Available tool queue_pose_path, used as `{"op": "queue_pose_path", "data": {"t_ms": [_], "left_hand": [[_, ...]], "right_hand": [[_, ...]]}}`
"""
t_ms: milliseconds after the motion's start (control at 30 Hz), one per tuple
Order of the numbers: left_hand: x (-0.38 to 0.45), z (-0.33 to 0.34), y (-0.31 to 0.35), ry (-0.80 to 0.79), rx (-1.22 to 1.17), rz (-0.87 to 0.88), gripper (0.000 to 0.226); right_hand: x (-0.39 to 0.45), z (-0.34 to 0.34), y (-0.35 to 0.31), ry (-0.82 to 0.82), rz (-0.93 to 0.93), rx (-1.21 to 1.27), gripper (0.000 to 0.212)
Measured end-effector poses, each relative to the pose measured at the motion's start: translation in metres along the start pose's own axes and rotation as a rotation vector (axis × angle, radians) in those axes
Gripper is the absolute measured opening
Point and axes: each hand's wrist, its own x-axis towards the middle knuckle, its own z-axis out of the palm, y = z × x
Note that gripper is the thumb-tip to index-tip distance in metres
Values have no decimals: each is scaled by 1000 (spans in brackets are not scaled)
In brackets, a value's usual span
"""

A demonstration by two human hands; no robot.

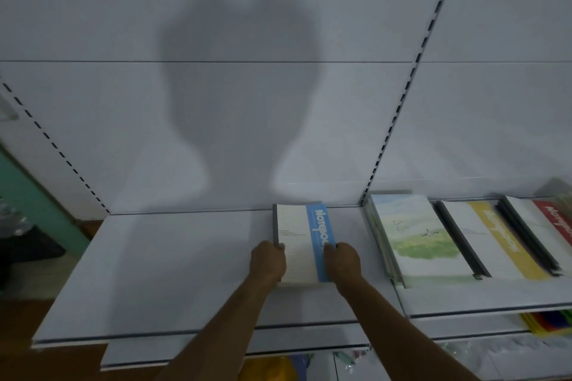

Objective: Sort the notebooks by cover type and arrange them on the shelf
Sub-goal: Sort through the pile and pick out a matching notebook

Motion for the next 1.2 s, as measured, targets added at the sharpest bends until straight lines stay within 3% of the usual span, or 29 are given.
{"op": "queue_pose_path", "data": {"t_ms": [367, 467, 567, 767, 967, 1067, 1200], "left_hand": [[1, -11, 3, 56, 364, 139, 27], [3, -11, 3, 56, 398, 151, 26], [2, -11, 1, 73, 377, 143, 23], [1, -12, 0, 55, 344, 148, 26], [3, -23, -6, 20, 193, 98, 44], [-5, -24, 4, 159, 150, 94, 42], [-29, -12, 37, 300, 109, 326, 26]], "right_hand": [[-3, -4, -8, -3, -71, -316, 39], [-6, -1, -9, 27, -47, -239, 33], [-8, -1, -9, 70, -26, -138, 33], [-8, -3, -13, 21, -36, -176, 29], [-8, -8, -25, 6, -60, -213, 40], [-12, -15, -32, 105, -121, -151, 41], [-21, -29, -35, 148, -213, -40, 25]]}}
